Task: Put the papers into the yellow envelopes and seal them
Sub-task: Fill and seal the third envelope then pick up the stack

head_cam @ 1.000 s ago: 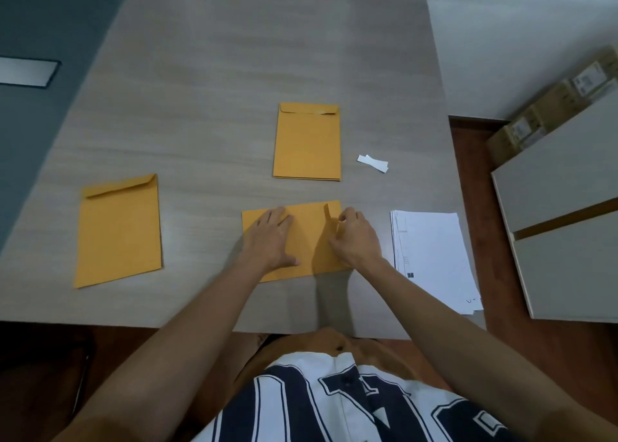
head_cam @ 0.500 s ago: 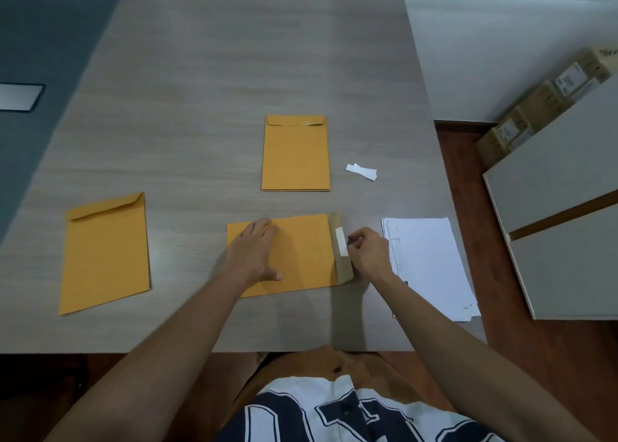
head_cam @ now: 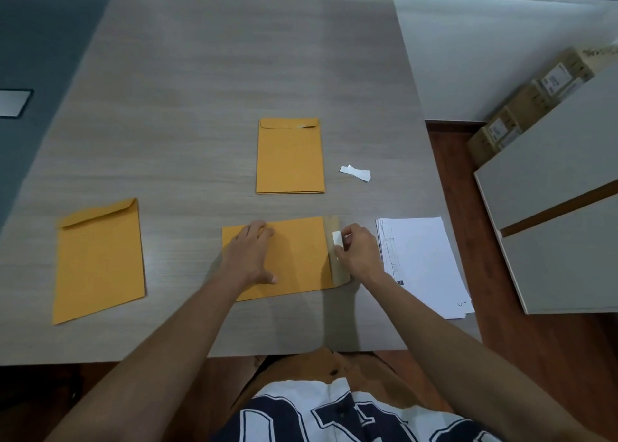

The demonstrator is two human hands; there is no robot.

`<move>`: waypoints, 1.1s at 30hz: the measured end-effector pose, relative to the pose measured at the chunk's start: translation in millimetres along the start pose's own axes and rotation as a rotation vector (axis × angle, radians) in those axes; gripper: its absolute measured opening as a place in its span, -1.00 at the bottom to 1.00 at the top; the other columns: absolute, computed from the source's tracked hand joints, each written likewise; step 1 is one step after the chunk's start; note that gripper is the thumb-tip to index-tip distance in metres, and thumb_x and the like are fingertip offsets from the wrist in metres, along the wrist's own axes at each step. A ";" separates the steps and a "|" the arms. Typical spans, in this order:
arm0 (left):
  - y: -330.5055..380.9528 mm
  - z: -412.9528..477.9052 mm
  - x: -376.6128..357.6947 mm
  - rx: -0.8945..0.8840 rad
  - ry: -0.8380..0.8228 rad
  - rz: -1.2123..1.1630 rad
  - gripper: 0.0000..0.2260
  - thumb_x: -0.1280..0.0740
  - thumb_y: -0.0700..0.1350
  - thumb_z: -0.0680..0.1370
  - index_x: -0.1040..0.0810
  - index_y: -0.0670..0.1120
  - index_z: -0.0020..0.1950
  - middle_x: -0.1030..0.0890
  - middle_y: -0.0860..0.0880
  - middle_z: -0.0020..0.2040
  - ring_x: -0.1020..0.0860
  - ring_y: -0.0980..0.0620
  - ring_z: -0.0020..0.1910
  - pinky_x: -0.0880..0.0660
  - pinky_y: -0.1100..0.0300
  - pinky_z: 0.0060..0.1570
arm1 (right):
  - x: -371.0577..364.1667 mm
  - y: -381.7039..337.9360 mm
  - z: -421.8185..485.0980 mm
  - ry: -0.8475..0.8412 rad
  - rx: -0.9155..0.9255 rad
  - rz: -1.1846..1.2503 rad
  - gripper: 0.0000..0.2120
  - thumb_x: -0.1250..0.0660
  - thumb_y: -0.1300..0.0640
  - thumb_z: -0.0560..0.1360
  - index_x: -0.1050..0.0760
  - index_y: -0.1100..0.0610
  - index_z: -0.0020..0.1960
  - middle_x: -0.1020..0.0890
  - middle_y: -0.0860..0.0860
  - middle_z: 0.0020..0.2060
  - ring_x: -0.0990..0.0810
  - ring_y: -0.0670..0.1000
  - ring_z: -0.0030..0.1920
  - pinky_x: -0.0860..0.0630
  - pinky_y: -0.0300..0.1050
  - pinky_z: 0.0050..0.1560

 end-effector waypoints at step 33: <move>230.0 24.3 -33.9 0.127 0.109 -0.619 -0.88 -0.33 -0.21 0.46 -0.53 -0.04 -0.25 -0.55 0.05 -0.30 -0.48 0.03 -0.26 -0.39 0.26 -0.28 | 165.3 181.7 -3.6 -0.018 -0.315 -0.133 -0.26 -0.50 -0.18 0.34 -0.35 0.21 0.33 -0.43 0.13 0.30 -0.46 0.16 0.29 -0.49 0.07 0.24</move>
Point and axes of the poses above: each hand's wrist, its own z-axis towards the middle knuckle, its own x-axis out of the back of the hand, y = z × x, the point moved 10 cm from there along z, towards the middle knuckle
